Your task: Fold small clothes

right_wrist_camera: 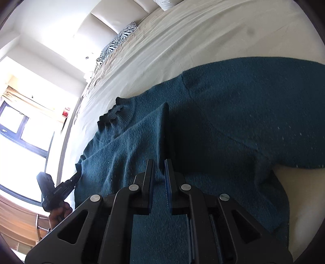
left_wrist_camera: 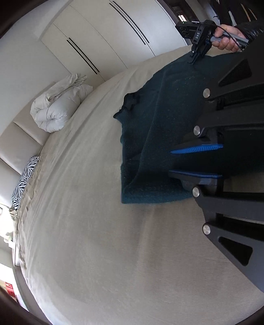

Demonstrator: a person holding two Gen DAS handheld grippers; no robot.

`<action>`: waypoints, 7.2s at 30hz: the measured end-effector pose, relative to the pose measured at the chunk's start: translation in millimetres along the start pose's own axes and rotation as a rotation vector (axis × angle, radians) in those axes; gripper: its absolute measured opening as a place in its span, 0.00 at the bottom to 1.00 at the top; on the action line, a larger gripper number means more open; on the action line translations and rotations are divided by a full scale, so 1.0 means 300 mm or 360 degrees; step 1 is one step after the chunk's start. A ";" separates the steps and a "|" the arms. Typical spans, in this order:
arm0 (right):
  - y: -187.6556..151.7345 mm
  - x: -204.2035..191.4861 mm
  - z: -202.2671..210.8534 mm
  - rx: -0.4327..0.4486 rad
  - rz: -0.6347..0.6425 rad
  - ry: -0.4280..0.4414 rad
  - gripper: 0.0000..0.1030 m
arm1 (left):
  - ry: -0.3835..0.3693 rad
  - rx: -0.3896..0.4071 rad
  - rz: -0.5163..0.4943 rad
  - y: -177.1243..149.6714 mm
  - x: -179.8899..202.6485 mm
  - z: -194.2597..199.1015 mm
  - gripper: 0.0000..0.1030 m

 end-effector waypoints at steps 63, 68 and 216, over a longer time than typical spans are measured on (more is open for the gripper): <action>-0.055 -0.024 0.368 0.0579 0.0798 -0.0523 0.07 | -0.0502 -0.0034 0.0227 -0.232 0.584 0.023 0.74; -0.287 -0.149 0.116 0.0399 0.1185 -0.0596 0.07 | -0.0654 -0.0090 0.0340 -0.195 0.618 -0.050 0.84; 0.049 0.454 0.235 0.0196 -0.0628 0.0504 0.66 | -0.0166 -0.0005 0.0415 -0.611 0.175 0.493 0.59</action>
Point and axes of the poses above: each gripper's, at about its wrist camera, not at the fingertips, and z roughly against the way its jaws point, x to its right, y to its top, the point moved 3 cm from there along -z, roughly the way its jaws point, and after that the axes turned 12 degrees about -z, right-handed, at the moved point
